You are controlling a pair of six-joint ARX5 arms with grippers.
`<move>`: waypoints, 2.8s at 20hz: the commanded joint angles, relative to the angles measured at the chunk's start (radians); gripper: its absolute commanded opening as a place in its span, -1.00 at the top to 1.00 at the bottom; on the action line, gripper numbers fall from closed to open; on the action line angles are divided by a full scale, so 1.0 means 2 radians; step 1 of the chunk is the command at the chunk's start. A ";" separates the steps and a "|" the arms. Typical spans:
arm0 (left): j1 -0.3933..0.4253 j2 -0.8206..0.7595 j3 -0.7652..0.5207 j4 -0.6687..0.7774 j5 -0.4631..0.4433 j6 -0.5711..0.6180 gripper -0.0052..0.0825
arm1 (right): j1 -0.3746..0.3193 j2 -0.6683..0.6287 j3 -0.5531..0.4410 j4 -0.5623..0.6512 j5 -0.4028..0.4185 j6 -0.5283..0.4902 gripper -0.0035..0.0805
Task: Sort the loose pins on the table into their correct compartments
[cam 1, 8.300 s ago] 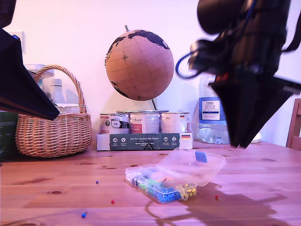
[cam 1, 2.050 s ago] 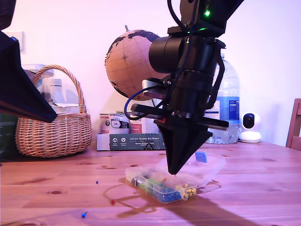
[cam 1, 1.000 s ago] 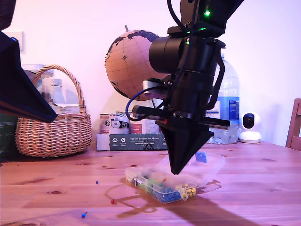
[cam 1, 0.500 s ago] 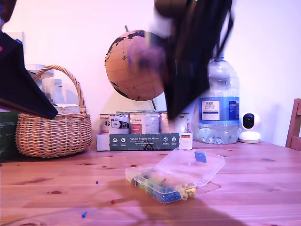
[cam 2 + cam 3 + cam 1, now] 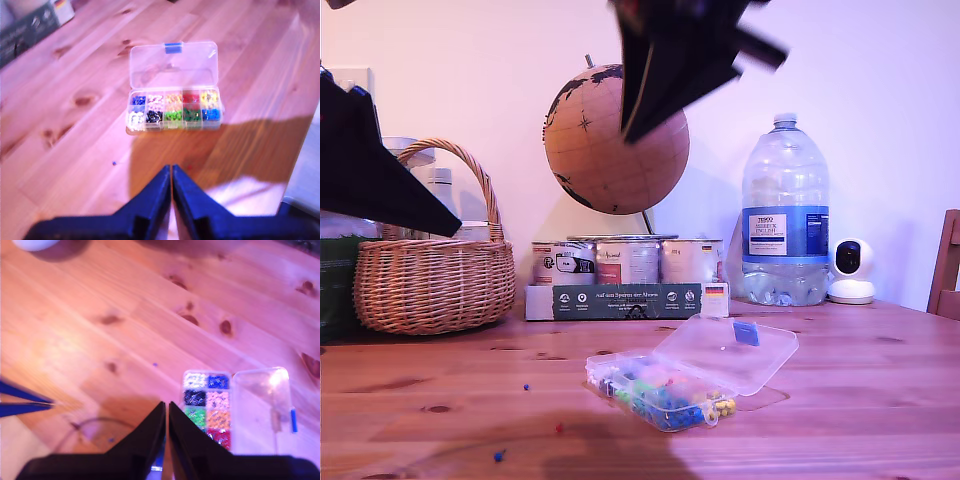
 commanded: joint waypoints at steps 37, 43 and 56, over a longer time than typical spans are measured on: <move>-0.131 0.303 0.250 -0.274 -0.143 -0.516 0.51 | -0.072 -0.391 -0.318 -0.011 -0.116 -0.207 0.95; -0.143 0.336 0.250 -0.271 -0.162 -0.551 0.51 | -0.072 -0.402 -0.318 -0.010 -0.117 -0.206 0.95; -0.144 0.399 0.269 -0.248 -0.169 -0.547 0.51 | -0.071 -0.411 -0.318 -0.007 -0.118 -0.200 0.95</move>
